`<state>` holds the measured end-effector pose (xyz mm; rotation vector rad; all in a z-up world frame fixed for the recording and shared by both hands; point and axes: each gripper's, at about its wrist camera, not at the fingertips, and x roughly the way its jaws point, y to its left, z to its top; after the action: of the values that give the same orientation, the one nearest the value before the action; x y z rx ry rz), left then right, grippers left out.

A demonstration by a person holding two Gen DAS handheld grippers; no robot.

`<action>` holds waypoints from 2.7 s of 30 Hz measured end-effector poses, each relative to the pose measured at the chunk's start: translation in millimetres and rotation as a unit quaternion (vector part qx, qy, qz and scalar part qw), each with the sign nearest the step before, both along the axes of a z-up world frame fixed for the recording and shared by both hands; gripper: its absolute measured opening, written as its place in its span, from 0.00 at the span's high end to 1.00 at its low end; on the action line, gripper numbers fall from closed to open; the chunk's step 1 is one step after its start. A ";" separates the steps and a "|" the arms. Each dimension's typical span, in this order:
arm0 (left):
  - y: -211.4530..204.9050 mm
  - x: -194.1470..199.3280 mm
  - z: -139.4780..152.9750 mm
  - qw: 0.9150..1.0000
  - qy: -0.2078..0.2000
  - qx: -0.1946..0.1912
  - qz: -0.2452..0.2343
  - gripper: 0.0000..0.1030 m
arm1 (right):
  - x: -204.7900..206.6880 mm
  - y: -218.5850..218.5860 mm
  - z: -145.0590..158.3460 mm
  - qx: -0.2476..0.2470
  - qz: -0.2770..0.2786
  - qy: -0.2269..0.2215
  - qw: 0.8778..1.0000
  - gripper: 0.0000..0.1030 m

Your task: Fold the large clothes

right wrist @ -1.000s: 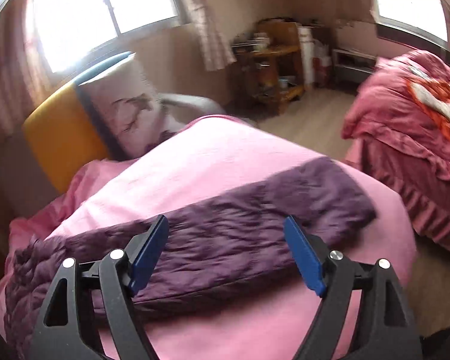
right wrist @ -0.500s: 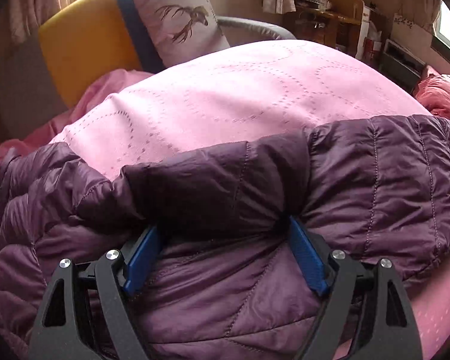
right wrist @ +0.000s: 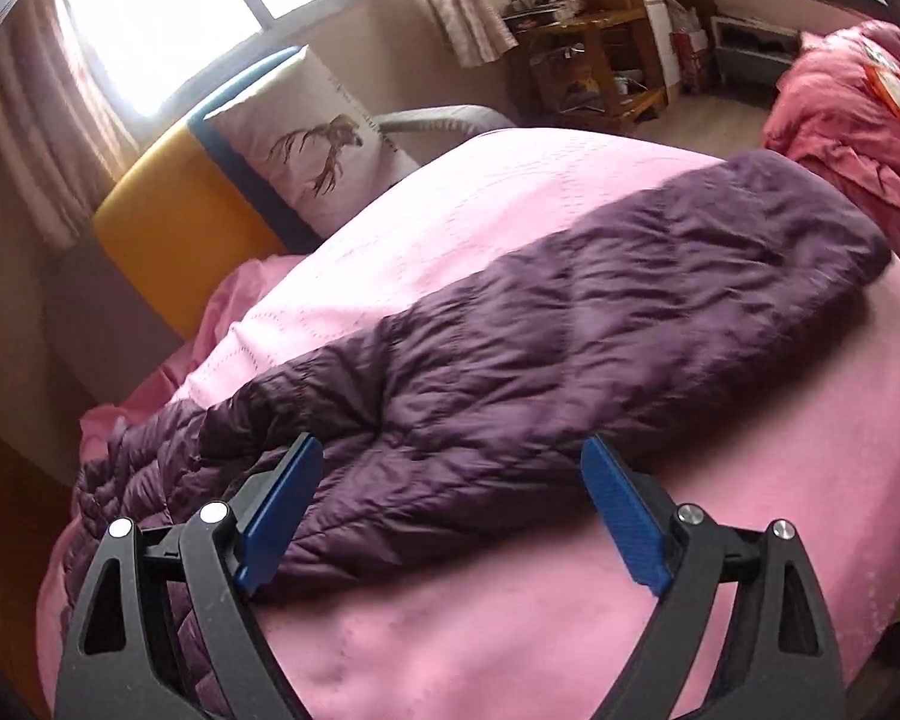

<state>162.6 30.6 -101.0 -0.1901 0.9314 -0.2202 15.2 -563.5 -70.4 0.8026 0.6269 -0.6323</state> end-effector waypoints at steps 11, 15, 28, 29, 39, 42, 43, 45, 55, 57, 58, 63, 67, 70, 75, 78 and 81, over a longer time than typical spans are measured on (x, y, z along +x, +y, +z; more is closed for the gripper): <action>12.7 -4.4 17.1 1.000 0.006 -0.022 0.018 0.11 | -95.5 -116.9 -24.4 0.127 -0.175 -0.059 0.975 0.47; 21.5 -5.8 25.2 0.999 0.003 -0.023 0.026 0.05 | -85.2 -141.6 -10.8 0.129 -0.207 -0.029 0.969 0.92; 6.6 1.8 66.5 0.996 -0.063 -0.051 -0.042 0.03 | 120.1 101.3 130.1 -0.050 0.212 -0.113 0.969 0.94; 2.6 3.1 67.7 0.996 -0.059 -0.049 -0.050 0.03 | 139.9 129.5 129.0 -0.046 0.246 -0.109 0.962 0.94; 4.8 37.2 64.4 0.994 0.009 -0.107 -0.036 0.04 | 248.0 330.8 64.8 -0.005 0.445 -0.021 0.895 0.90; 3.8 50.7 64.6 0.991 0.019 -0.124 -0.038 0.07 | 242.0 341.6 59.6 0.008 0.462 -0.035 0.886 0.64; 3.3 55.4 65.0 0.990 0.024 -0.135 -0.041 0.07 | 236.2 338.6 61.0 0.013 0.460 -0.042 0.887 0.40; -1.9 67.6 66.7 0.987 0.026 -0.154 -0.047 0.07 | 215.6 320.0 64.0 0.023 0.450 -0.065 0.890 0.28; -71.8 142.7 43.1 0.983 0.068 -0.157 -0.071 0.07 | 112.1 195.2 27.6 0.169 0.319 -0.116 0.925 0.08; -89.6 156.5 35.7 0.984 0.078 -0.140 -0.080 0.22 | 105.8 172.8 15.9 0.195 0.280 -0.125 0.932 0.08; -97.7 162.3 32.7 0.985 0.084 -0.126 -0.087 0.35 | 105.7 163.8 10.7 0.209 0.265 -0.133 0.932 0.07; -115.1 177.3 32.1 0.987 0.084 -0.101 -0.093 0.88 | 122.8 136.1 -0.3 0.233 0.212 -0.154 0.936 0.05; -82.5 170.7 55.8 0.992 0.029 -0.112 -0.056 0.91 | 126.6 121.0 1.8 0.236 0.174 -0.183 0.938 0.05; -47.6 167.8 54.0 0.994 0.025 -0.103 -0.016 0.92 | 123.7 117.0 -4.7 0.249 0.172 -0.203 0.931 0.05; -43.4 156.8 18.8 0.998 0.051 -0.039 -0.022 0.92 | 121.0 118.0 -16.9 0.236 0.206 -0.159 0.936 0.08; -48.2 144.5 21.0 0.998 0.042 -0.029 -0.035 0.92 | 104.2 119.8 -6.4 0.230 0.251 -0.134 0.931 0.07; -52.7 134.6 27.1 0.998 0.023 -0.011 -0.049 0.92 | 92.2 123.1 19.9 0.186 0.307 -0.124 0.925 0.07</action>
<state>297.2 -22.0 -73.9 -0.1698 0.9864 -0.3175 107.4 -440.4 -50.5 0.9576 0.7270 0.1699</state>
